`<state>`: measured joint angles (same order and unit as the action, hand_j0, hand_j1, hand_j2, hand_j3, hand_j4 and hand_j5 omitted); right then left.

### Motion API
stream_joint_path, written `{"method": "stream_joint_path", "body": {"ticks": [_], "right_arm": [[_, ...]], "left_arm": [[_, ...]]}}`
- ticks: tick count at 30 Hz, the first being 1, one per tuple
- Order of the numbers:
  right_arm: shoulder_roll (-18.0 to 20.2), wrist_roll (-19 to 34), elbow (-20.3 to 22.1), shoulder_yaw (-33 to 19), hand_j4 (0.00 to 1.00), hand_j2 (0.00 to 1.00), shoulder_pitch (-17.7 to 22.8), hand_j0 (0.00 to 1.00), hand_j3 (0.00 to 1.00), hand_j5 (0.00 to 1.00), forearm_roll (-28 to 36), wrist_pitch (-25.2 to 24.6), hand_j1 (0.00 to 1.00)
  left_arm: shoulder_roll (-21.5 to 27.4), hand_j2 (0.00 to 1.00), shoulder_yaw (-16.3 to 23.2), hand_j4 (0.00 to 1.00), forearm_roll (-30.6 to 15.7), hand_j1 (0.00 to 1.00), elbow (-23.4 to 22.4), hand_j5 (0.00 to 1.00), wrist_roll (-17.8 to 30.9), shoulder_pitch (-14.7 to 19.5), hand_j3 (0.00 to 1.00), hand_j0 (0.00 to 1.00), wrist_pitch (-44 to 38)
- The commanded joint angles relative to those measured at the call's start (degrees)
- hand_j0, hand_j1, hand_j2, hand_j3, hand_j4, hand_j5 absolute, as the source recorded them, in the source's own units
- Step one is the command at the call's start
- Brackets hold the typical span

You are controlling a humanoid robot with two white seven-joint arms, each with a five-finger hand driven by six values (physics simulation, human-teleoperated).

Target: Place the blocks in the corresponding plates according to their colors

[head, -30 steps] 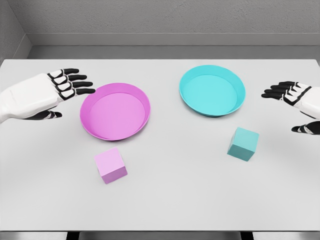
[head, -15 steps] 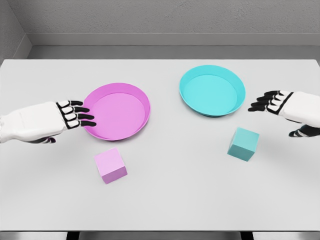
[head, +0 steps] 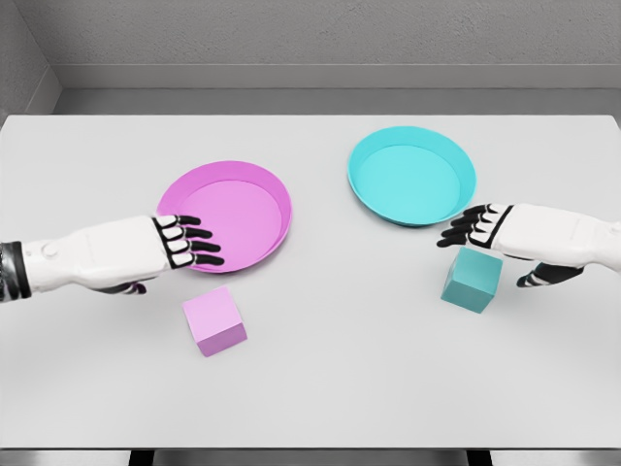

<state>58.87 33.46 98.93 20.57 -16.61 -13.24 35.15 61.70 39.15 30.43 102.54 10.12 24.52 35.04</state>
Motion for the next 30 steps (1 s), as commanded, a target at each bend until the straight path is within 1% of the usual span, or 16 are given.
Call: {"method": "stream_joint_path", "body": {"ticks": [1,2,3,5,6,7,8,10,14,17,21,24,30], "right_arm": [[-0.1,0.2,-0.5,0.3,1.00,1.00,-0.1,1.00,1.00,1.00,-0.9,-0.1,1.00],[-0.4,0.2,-0.6,0.3,1.00,1.00,-0.1,1.00,1.00,1.00,-1.9,-0.1,1.00],[-0.5,1.3,-0.9,0.4,1.00,1.00,-0.1,1.00,1.00,1.00,-2.1,-0.1,1.00],[-1.0,1.5,-1.2,0.8,1.00,1.00,-0.2,1.00,1.00,1.00,-2.1,-0.1,1.00],[-1.1,1.5,-1.2,0.8,1.00,1.00,-0.2,1.00,1.00,1.00,-2.2,-0.1,1.00],[-1.3,1.5,-1.1,1.2,1.00,1.00,-0.4,1.00,1.00,1.00,-2.2,-0.6,1.00],[-1.9,1.5,-1.1,2.3,1.00,1.00,-1.4,1.00,1.00,1.00,-2.2,-1.1,1.00],[-2.2,1.5,-1.1,3.8,1.00,1.00,-3.1,1.00,1.00,1.00,-2.2,-1.2,1.00],[-2.8,1.5,-1.1,5.1,1.00,1.00,-3.2,1.00,1.00,1.00,-2.2,-1.2,1.00],[-3.1,1.5,-1.1,7.0,1.00,1.00,-3.2,1.00,1.00,1.00,-2.2,-1.2,1.00],[-3.1,1.5,-1.3,7.5,1.00,1.00,-3.2,1.00,1.00,1.00,-2.2,-1.3,1.00],[-3.1,1.5,-2.9,7.4,1.00,1.00,-3.3,1.00,1.00,1.00,-2.2,-1.3,1.00],[-3.2,1.5,-4.2,7.5,1.00,1.00,-3.2,1.00,1.00,1.00,-2.4,-1.3,1.00]], "left_arm": [[-0.4,1.00,0.3,1.00,0.2,1.00,0.0,1.00,1.4,0.0,1.00,1.00,0.0],[-0.4,1.00,0.4,1.00,0.2,1.00,0.0,1.00,1.4,0.0,1.00,1.00,0.0],[-0.5,1.00,0.4,1.00,0.2,1.00,0.0,1.00,1.5,0.0,1.00,1.00,0.0],[-1.1,1.00,0.4,1.00,0.2,1.00,0.0,1.00,1.5,0.0,1.00,1.00,0.0],[-2.0,1.00,0.5,1.00,0.2,1.00,0.0,1.00,1.5,0.0,1.00,1.00,0.0],[-4.2,1.00,0.5,1.00,1.2,1.00,0.0,1.00,1.6,0.0,1.00,1.00,0.0],[-4.7,1.00,0.5,1.00,1.4,1.00,0.0,1.00,1.6,0.0,1.00,1.00,0.0],[-4.8,1.00,0.5,1.00,1.4,1.00,0.0,1.00,1.6,0.0,1.00,1.00,0.0],[-4.5,1.00,0.6,1.00,1.7,1.00,0.0,1.00,1.7,-0.2,1.00,1.00,0.0],[-4.1,1.00,0.6,1.00,4.6,1.00,0.0,1.00,1.7,-0.3,1.00,1.00,0.0],[-4.3,1.00,0.7,1.00,5.4,1.00,0.1,1.00,1.7,-0.4,1.00,1.00,0.0],[-5.2,1.00,1.5,1.00,5.3,1.00,0.1,1.00,1.7,-1.1,1.00,1.00,0.0],[-6.2,1.00,1.6,1.00,5.3,1.00,0.1,1.00,1.7,-1.4,1.00,1.00,0.0]]}}
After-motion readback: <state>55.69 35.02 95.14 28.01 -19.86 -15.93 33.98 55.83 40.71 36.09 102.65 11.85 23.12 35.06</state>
